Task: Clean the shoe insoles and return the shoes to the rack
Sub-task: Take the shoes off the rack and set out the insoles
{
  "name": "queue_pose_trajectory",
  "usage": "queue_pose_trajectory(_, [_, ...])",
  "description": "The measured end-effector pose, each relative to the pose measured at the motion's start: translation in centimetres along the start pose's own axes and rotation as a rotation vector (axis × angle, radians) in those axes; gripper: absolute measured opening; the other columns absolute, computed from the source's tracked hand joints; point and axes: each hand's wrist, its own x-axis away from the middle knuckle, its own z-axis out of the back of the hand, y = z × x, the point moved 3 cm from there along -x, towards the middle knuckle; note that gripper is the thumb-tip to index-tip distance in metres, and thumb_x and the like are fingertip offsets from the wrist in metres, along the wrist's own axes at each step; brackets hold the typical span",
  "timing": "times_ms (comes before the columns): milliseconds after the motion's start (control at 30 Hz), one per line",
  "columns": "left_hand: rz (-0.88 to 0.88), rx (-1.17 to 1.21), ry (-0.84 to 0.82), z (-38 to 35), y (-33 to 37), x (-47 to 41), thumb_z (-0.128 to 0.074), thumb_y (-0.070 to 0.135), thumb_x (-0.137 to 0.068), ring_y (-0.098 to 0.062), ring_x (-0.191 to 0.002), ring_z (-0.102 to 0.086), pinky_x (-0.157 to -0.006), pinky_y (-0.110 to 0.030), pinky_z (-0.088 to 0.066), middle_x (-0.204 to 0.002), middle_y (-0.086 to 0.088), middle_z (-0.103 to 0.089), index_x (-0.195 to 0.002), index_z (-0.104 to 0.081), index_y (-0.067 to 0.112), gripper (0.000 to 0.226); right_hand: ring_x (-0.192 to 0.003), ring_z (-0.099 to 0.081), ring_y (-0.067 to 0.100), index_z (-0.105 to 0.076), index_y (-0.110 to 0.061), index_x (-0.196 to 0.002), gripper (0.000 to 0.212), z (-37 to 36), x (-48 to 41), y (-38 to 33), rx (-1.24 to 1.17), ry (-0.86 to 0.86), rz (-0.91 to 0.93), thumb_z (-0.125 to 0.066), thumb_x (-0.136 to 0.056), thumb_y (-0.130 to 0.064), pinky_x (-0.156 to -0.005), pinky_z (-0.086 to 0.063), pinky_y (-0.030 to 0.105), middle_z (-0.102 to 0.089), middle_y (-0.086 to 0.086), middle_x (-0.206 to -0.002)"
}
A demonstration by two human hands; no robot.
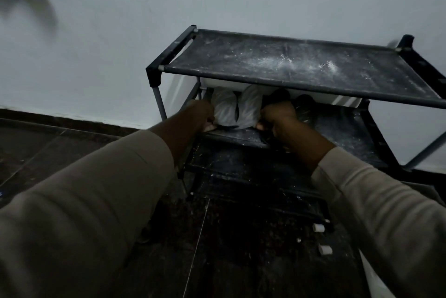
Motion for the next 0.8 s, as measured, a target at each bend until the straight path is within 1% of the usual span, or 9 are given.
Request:
queue_pose_trajectory(67, [0.056,0.070,0.015,0.2,-0.4,0.1,-0.043,-0.004,-0.103,-0.024,-0.072,-0.052,-0.056,-0.030,-0.058,-0.099,-0.011,-0.055,-0.091,-0.056,0.003,0.019,-0.054,-0.057,0.021,-0.054,-0.005,-0.072,0.025,0.5,1.1,-0.1,-0.008,0.007,-0.005,-0.064,-0.091,0.006,-0.036,-0.050,0.026,-0.058,0.013,-0.071])
queue_pose_trajectory(133, [0.074,0.082,0.040,0.9,-0.8,0.5,-0.047,-0.006,-0.101,-0.023,-0.069,-0.052,-0.034,-0.026,-0.051,-0.090,-0.010,-0.053,-0.094,-0.057,0.001,0.014,-0.054,-0.057,0.020,-0.054,-0.005,-0.071,0.025,1.0,2.3,-0.1,-0.017,0.018,-0.005,-0.063,-0.093,0.004,-0.040,-0.052,0.028,-0.059,0.012,-0.070])
queue_pose_trajectory(167, [0.072,0.078,0.033,1.4,-1.1,1.1,-0.050,-0.008,-0.100,-0.022,-0.069,-0.054,-0.031,-0.026,-0.048,-0.087,-0.011,-0.054,-0.103,-0.060,0.000,0.013,-0.054,-0.057,0.019,-0.055,-0.006,-0.072,0.024,1.2,3.1,-0.1,-0.020,0.010,-0.014,-0.062,-0.093,0.004,-0.039,-0.052,0.027,-0.059,0.012,-0.071])
queue_pose_trajectory(233, [0.031,0.045,0.043,2.1,-1.8,2.4,-0.056,-0.012,-0.094,-0.020,-0.068,-0.057,-0.036,-0.029,-0.049,-0.083,-0.012,-0.057,-0.119,-0.061,0.002,0.028,-0.055,-0.057,0.018,-0.056,-0.006,-0.072,0.025,1.6,4.6,0.2,-0.029,-0.005,-0.030,-0.061,-0.093,0.006,-0.038,-0.051,0.025,-0.059,0.010,-0.069])
queue_pose_trajectory(333, [0.009,-0.047,0.033,3.1,-3.1,4.7,-0.061,-0.012,-0.091,-0.017,-0.066,-0.058,-0.035,-0.024,-0.047,-0.082,-0.011,-0.060,-0.125,-0.058,0.003,0.038,-0.056,-0.058,0.018,-0.056,-0.006,-0.070,0.027,2.4,7.2,0.9,-0.036,-0.019,-0.071,-0.061,-0.091,0.010,-0.041,-0.052,0.027,-0.060,0.010,-0.068])
queue_pose_trajectory(433, [-0.010,-0.131,-0.008,3.6,-4.6,6.8,-0.053,-0.010,-0.096,-0.015,-0.066,-0.052,-0.050,-0.030,-0.046,-0.087,-0.010,-0.058,-0.095,-0.060,0.005,0.016,-0.056,-0.057,0.019,-0.055,-0.005,-0.073,0.026,3.2,9.8,1.8,-0.065,-0.016,-0.104,-0.058,-0.091,0.014,-0.033,-0.048,0.023,-0.059,0.011,-0.070])
queue_pose_trajectory(533, [-0.129,-0.150,-0.092,4.3,-6.8,8.5,-0.048,-0.010,-0.097,-0.013,-0.069,-0.053,-0.055,-0.026,-0.049,-0.089,-0.006,-0.056,-0.082,-0.052,0.019,0.032,-0.049,-0.058,0.017,-0.056,-0.003,-0.079,0.021,3.9,12.2,3.2,-0.087,-0.019,-0.116,-0.055,-0.092,0.013,-0.031,-0.045,0.020,-0.058,0.012,-0.069])
queue_pose_trajectory(633, [-0.176,-0.136,-0.187,4.4,-9.9,9.9,-0.047,-0.011,-0.094,-0.013,-0.073,-0.058,-0.052,-0.023,-0.054,-0.098,-0.006,-0.059,-0.106,-0.057,0.019,0.034,-0.056,-0.056,0.019,-0.056,-0.002,-0.076,0.022,4.1,14.2,5.0,-0.095,-0.066,-0.121,-0.054,-0.092,0.013,-0.034,-0.047,0.020,-0.058,0.014,-0.069])
queue_pose_trajectory(800, [-0.138,-0.072,-0.109,3.7,-15.2,10.8,-0.037,-0.025,-0.081,-0.033,-0.093,-0.058,-0.056,-0.034,-0.052,-0.113,-0.015,-0.060,-0.130,-0.054,0.013,0.064,-0.051,-0.053,0.020,-0.060,0.001,-0.075,0.020,4.5,16.7,8.6,-0.084,-0.071,-0.172,-0.056,-0.091,0.012,-0.036,-0.045,0.020,-0.058,0.016,-0.065])
